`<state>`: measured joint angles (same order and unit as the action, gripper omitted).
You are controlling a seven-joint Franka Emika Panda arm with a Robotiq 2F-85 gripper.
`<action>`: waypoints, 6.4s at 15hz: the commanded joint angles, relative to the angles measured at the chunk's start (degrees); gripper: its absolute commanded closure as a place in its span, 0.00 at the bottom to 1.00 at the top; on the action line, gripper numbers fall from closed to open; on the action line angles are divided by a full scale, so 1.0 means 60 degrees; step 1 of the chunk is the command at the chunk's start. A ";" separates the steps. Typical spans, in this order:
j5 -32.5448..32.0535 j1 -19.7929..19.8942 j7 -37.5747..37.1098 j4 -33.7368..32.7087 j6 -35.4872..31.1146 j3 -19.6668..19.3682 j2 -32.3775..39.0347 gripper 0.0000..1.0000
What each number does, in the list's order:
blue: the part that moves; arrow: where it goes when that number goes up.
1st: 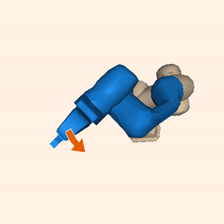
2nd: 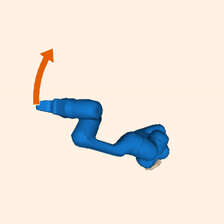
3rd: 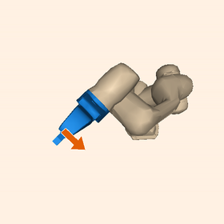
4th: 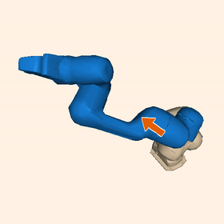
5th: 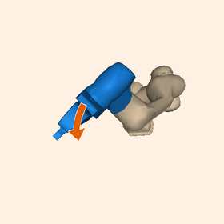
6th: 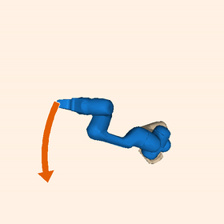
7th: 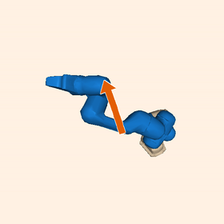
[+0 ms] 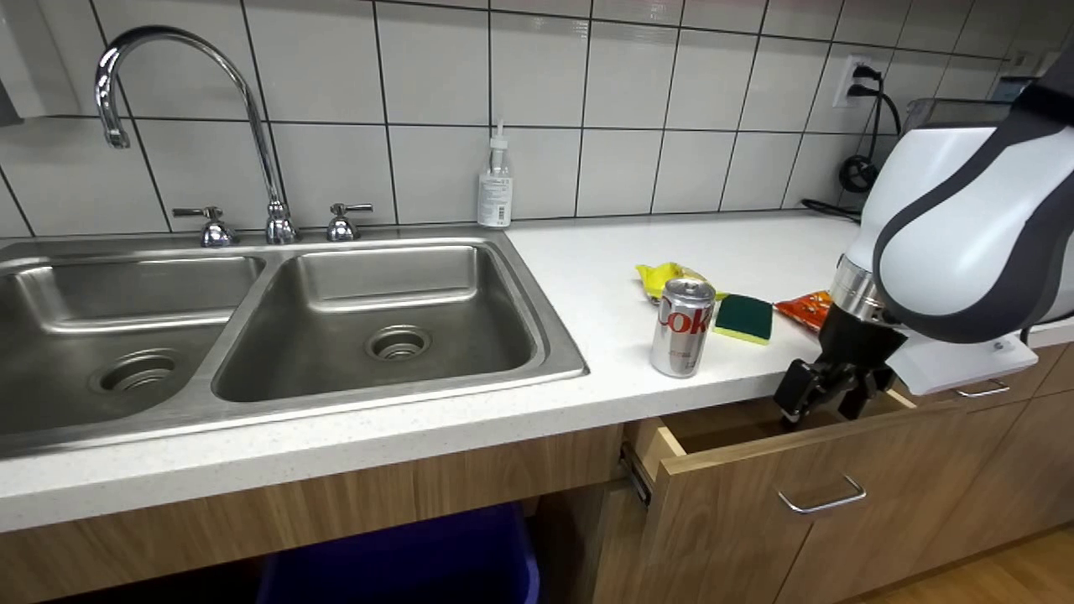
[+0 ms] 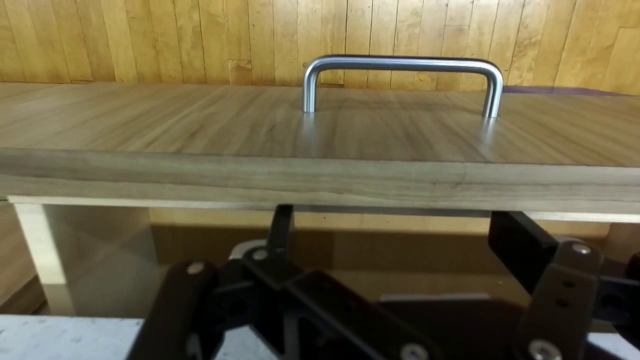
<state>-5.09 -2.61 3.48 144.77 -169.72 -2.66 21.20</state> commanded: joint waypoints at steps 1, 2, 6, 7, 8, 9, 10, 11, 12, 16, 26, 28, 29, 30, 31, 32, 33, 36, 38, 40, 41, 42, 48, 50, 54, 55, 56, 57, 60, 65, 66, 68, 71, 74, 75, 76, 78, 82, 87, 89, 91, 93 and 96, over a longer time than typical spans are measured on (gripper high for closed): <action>-0.0120 -0.0056 -0.0131 -0.0097 0.0744 -0.0085 -0.0097 0.00; -0.0052 0.0026 -0.0074 -0.0123 0.0862 0.0011 -0.0090 0.00; 0.0035 0.0105 -0.0051 -0.0110 0.1222 0.0118 -0.0142 0.00; 0.0039 0.0104 -0.0061 -0.0086 0.1259 0.0120 -0.0157 0.00; 0.0056 0.0108 -0.0078 -0.0043 0.1257 0.0128 -0.0181 0.00; 0.0051 0.0087 -0.0115 0.0027 0.1232 0.0112 -0.0212 0.00; 0.0055 0.0080 -0.0135 0.0075 0.1225 0.0112 -0.0238 0.00; 0.0047 0.0038 -0.0210 0.0141 0.1244 0.0083 -0.0278 0.00; 0.0052 0.0026 -0.0258 0.0191 0.1256 0.0078 -0.0309 0.00; 0.0160 0.0050 -0.0409 0.0422 0.1356 0.0146 -0.0464 0.00; 0.0550 0.0172 -0.0405 0.0924 0.2278 0.0340 -0.0891 0.00; 0.0581 0.0153 -0.0414 0.1069 0.2473 0.0355 -0.1015 0.00; 0.0608 0.0153 -0.0397 0.1150 0.2581 0.0377 -0.1085 0.00; 0.0607 0.0143 -0.0398 0.1211 0.2688 0.0377 -0.1144 0.00; 0.0593 0.0127 -0.0416 0.1265 0.2765 0.0370 -0.1189 0.00; 0.0600 0.0124 -0.0428 0.1308 0.2843 0.0371 -0.1230 0.00; 0.0633 0.0137 -0.0414 0.1344 0.2909 0.0391 -0.1274 0.00; 0.0662 0.0124 -0.0505 0.1297 0.3070 0.0356 -0.1263 0.00; 0.0702 0.0138 -0.0515 0.1216 0.3146 0.0332 -0.1249 0.00; 0.0709 0.0128 -0.0534 0.1202 0.3180 0.0311 -0.1270 0.00; 0.0758 0.0146 -0.0510 0.1184 0.3233 0.0334 -0.1324 0.00; 0.0791 0.0149 -0.0501 0.1182 0.3258 0.0351 -0.1389 0.00; 0.0992 0.0107 -0.0585 0.1172 0.3938 0.0470 -0.2184 0.00; 0.1065 0.0120 -0.0596 0.1091 0.4122 0.0473 -0.2457 0.00; 0.0854 0.0149 -0.0874 0.0883 0.4329 0.0336 -0.2920 0.00; 0.0861 0.0175 -0.0917 0.0799 0.4345 0.0313 -0.3000 0.00; 0.0874 0.0195 -0.0974 0.0708 0.4350 0.0293 -0.3047 0.00; 0.0898 0.0222 -0.1059 0.0609 0.4349 0.0264 -0.3079 0.00; 0.0862 0.0318 -0.1442 0.0286 0.4310 0.0131 -0.3089 0.00; 0.1034 0.0609 -0.2010 -0.0271 0.4129 -0.0155 -0.3000 0.00; 0.1131 0.0666 -0.2113 -0.0353 0.4065 -0.0199 -0.2982 0.00; 0.1500 0.0798 -0.2232 -0.0534 0.3988 -0.0279 -0.2924 0.00; 0.2122 0.0957 -0.2624 -0.0669 0.3780 -0.0379 -0.2922 0.00; 0.2630 0.1075 -0.3080 -0.0649 0.3314 -0.0504 -0.2951 0.00; 0.2721 0.1097 -0.3250 -0.0633 0.3147 -0.0535 -0.2945 0.00; 0.2796 0.1129 -0.3362 -0.0620 0.2973 -0.0574 -0.2934 0.00; 0.2810 0.1179 -0.3562 -0.0602 0.2622 -0.0639 -0.2879 0.00; 0.2764 0.1223 -0.3775 -0.0668 0.1988 -0.0768 -0.2610 0.00; 0.3210 0.1272 -0.3656 -0.0750 0.1286 -0.0735 -0.2160 0.00; 0.3351 0.1273 -0.3642 -0.0804 0.1087 -0.0725 -0.1976 0.00; 0.3485 0.1279 -0.3605 -0.0859 0.0926 -0.0703 -0.1815 0.00; 0.3590 0.1296 -0.3569 -0.0937 0.0833 -0.0681 -0.1670 0.00; 0.3695 0.1315 -0.3558 -0.1035 0.0843 -0.0677 -0.1542 0.00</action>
<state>15.53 4.41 -18.12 140.20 -164.25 -7.61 10.60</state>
